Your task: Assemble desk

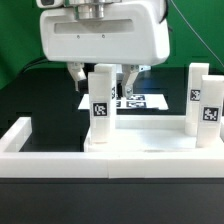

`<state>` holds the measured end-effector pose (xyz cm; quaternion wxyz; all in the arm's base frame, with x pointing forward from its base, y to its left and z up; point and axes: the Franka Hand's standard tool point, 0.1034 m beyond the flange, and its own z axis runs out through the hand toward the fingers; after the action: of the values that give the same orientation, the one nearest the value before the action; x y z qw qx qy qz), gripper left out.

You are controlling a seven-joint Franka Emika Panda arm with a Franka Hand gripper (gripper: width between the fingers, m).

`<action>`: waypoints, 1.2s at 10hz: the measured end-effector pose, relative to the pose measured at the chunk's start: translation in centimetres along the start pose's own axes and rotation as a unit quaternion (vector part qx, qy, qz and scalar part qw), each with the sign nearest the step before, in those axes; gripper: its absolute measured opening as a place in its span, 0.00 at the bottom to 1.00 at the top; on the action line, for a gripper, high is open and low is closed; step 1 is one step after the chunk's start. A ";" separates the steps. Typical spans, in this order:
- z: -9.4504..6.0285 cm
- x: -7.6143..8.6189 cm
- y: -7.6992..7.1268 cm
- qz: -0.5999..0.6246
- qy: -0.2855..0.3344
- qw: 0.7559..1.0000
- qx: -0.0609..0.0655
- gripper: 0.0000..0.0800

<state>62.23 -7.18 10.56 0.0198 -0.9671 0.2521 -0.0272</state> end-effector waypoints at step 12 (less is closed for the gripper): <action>0.2 -0.1 0.3 -0.251 0.001 0.968 -0.001 0.36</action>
Offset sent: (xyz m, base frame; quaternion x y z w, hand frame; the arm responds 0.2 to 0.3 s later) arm 0.0004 0.0027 -0.0003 0.0017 -0.0025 -0.1570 0.9876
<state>61.99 -7.35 10.31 0.0110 -0.9994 0.0013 -0.0317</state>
